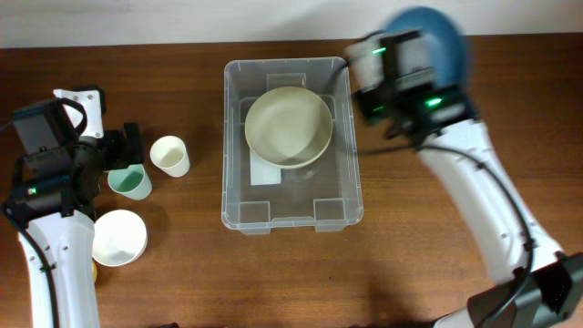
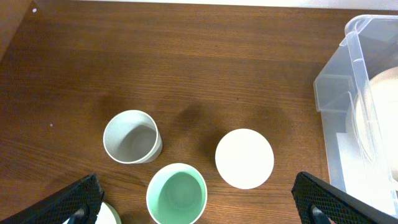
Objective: Pack container
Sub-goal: 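Place the blue bowl on the stacked bowls in the container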
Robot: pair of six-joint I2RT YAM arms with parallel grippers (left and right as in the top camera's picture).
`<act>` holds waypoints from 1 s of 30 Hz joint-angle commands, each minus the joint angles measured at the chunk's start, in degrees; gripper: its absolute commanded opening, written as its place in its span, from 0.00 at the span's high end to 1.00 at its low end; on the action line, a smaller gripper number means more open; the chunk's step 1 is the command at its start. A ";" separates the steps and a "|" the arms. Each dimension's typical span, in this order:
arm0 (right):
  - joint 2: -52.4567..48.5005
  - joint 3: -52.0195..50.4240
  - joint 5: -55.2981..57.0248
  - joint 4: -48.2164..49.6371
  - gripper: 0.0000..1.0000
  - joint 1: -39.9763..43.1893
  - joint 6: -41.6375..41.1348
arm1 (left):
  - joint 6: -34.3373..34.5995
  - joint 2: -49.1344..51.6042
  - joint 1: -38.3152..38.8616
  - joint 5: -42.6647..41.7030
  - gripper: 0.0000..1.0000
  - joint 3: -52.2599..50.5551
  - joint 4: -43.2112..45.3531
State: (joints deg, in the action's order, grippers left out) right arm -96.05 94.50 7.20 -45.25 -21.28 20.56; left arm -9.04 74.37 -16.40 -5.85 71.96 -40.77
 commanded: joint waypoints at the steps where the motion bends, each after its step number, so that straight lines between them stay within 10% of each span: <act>1: -1.18 0.44 -2.71 -0.09 0.96 -9.62 17.77 | -0.70 0.00 0.24 -0.83 0.01 0.57 0.15; 19: -17.68 0.39 -4.00 2.03 0.96 -17.22 23.82 | -0.70 0.00 0.24 -0.83 0.01 0.57 0.17; 24: -17.27 0.46 -3.67 2.27 0.63 -17.22 23.26 | -0.70 0.00 0.24 -0.83 0.01 0.57 0.17; 30: -10.43 3.50 4.24 2.75 0.58 -16.28 9.70 | -0.70 0.00 0.24 -0.83 0.01 0.57 0.15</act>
State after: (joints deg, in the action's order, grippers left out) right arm -113.16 94.54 5.34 -43.09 -38.44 39.97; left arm -9.04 74.37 -16.40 -5.85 71.96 -40.77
